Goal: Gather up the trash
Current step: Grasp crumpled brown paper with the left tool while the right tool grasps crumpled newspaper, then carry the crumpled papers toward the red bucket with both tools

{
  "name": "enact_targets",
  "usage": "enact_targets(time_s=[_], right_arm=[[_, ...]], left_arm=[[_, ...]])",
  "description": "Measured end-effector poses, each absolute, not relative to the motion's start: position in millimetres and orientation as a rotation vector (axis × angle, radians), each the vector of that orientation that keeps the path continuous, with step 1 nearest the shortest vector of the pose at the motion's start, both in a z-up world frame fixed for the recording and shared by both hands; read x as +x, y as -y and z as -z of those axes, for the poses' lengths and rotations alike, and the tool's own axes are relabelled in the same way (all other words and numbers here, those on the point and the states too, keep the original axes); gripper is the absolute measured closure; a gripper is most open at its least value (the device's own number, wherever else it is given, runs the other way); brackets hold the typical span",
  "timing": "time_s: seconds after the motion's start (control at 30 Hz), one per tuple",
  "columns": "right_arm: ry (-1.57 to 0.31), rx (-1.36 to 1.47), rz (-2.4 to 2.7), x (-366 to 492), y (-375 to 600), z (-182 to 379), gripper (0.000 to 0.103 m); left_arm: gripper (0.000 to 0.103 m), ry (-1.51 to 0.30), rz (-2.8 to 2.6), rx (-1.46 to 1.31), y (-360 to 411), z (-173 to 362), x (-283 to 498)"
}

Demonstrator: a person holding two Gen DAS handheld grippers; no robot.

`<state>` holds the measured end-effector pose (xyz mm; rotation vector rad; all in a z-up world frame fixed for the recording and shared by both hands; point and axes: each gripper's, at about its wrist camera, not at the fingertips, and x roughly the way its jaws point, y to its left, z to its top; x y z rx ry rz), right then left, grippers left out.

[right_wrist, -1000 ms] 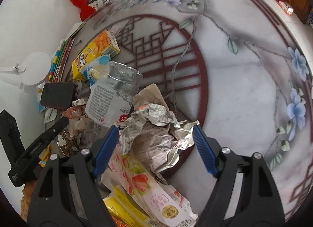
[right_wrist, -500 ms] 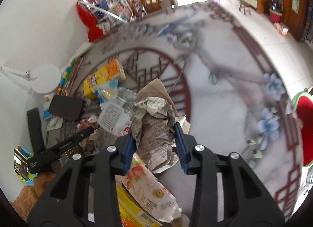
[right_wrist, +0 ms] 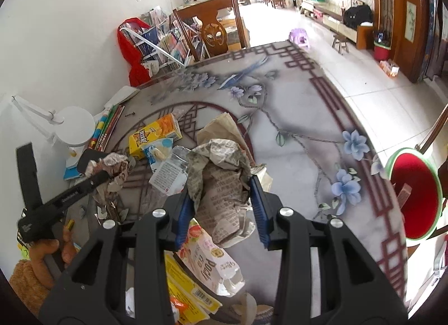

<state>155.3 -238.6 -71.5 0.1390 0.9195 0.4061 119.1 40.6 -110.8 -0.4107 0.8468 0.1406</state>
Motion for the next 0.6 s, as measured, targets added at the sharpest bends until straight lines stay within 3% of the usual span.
enact_targets(time_s=[0.6], right_arm=[[-0.888, 0.176, -0.354, 130.2, 289.0, 67.0, 0.065]], left_arm=[[0.081, -0.816, -0.052, -0.367, 17.4, 79.7, 107.2]])
